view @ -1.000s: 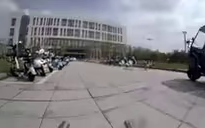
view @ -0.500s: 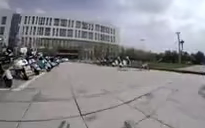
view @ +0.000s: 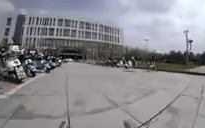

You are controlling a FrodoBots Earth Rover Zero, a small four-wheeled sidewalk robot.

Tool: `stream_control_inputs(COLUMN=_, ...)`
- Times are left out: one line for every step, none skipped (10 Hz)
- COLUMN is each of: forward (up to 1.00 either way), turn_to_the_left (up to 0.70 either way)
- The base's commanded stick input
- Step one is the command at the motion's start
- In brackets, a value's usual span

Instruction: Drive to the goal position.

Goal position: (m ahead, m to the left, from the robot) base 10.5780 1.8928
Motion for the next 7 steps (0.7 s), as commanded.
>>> stream_control_inputs(forward=1.0, turn_to_the_left=0.0)
stream_control_inputs(forward=1.0, turn_to_the_left=0.0)
stream_control_inputs(forward=1.0, turn_to_the_left=0.01)
stream_control_inputs(forward=1.0, turn_to_the_left=0.05)
stream_control_inputs(forward=1.0, turn_to_the_left=0.37)
stream_control_inputs(forward=1.0, turn_to_the_left=0.27)
stream_control_inputs(forward=1.0, turn_to_the_left=0.0)
